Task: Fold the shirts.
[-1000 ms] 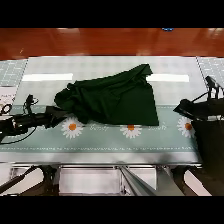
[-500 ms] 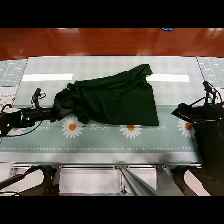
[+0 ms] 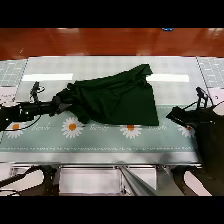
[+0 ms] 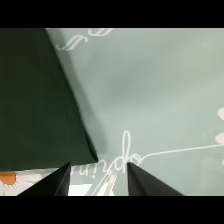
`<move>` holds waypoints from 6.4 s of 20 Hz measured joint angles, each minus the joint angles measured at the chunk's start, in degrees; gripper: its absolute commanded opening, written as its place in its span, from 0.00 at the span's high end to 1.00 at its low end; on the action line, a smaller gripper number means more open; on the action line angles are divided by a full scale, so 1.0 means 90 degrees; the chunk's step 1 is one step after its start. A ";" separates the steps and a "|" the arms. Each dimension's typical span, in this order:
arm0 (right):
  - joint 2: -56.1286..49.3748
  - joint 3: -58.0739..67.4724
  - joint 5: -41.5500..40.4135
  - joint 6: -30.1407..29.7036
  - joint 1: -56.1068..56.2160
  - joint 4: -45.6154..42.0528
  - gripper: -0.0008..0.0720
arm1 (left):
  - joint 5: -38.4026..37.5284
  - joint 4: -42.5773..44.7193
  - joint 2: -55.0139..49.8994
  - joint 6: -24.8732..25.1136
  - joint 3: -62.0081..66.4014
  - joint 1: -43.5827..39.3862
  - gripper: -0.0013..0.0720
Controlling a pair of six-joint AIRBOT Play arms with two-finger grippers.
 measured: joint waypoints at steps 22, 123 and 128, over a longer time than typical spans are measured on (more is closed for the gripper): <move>-0.2761 0.1438 -0.0328 -0.1948 0.1137 0.2701 0.95 | -0.0109 0.0012 0.0002 -0.0005 0.0165 0.0068 0.95; -0.1086 -0.0311 0.0197 -0.1800 -0.0877 0.0957 0.43 | -0.1146 0.2737 -0.1044 -0.1678 0.0804 0.2421 0.95; -0.1778 -0.0138 0.0000 -0.1858 -0.0061 0.1532 0.57 | -0.1110 0.2752 -0.0998 -0.1661 0.0828 0.2421 0.95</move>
